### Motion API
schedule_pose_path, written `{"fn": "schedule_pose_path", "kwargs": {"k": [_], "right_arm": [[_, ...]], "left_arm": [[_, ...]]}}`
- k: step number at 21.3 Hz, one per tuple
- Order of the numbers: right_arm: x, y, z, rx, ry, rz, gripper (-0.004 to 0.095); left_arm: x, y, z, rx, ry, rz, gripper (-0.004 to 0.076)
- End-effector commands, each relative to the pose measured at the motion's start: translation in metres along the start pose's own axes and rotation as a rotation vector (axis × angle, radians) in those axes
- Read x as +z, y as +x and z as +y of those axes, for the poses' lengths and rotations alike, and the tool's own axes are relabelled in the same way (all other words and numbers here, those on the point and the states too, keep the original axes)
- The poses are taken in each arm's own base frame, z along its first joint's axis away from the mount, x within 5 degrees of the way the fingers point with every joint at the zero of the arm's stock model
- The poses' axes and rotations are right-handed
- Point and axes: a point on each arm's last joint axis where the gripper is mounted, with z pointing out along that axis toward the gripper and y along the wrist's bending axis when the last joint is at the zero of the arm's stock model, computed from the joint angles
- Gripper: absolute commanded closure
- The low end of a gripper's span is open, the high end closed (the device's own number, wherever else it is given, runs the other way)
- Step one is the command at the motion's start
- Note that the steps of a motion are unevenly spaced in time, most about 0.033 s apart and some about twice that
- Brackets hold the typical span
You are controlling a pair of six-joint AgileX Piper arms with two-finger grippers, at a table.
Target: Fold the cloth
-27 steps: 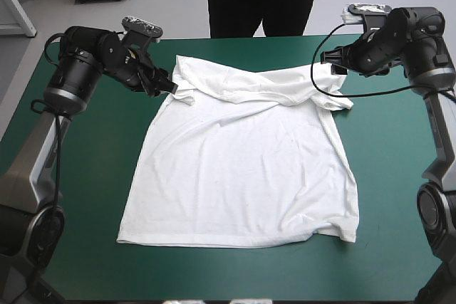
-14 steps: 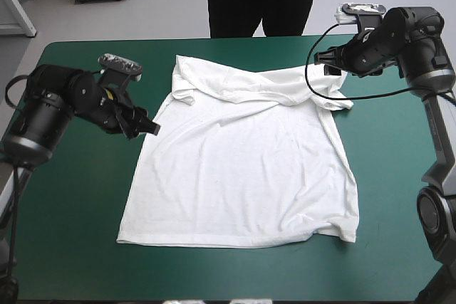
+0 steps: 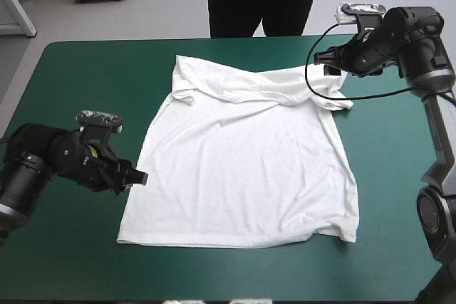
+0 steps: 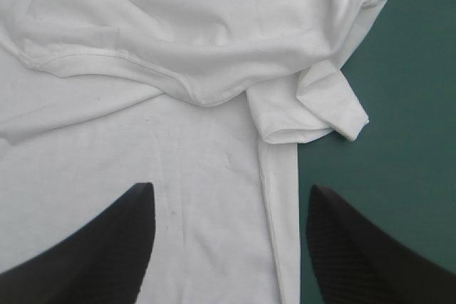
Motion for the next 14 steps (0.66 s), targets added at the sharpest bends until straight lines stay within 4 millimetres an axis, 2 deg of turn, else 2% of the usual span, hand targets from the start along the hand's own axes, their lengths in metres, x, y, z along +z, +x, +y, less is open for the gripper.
{"fn": "schedule_pose_path", "kwargs": {"k": [1,7,14], "right_arm": [[-0.034,-0.001,0.006,-0.021,-0.013,-0.087,0.0331],[-0.034,-0.001,0.006,-0.021,-0.013,-0.087,0.0331],[-0.034,-0.001,0.006,-0.021,-0.013,-0.087,0.0331]], "left_arm": [[0.014,0.020,0.000,-0.029,0.008,0.085,0.0356],[0.064,0.052,0.002,-0.099,0.003,0.200,0.0356],[0.089,0.061,0.007,-0.152,-0.028,0.126,0.0356]]}}
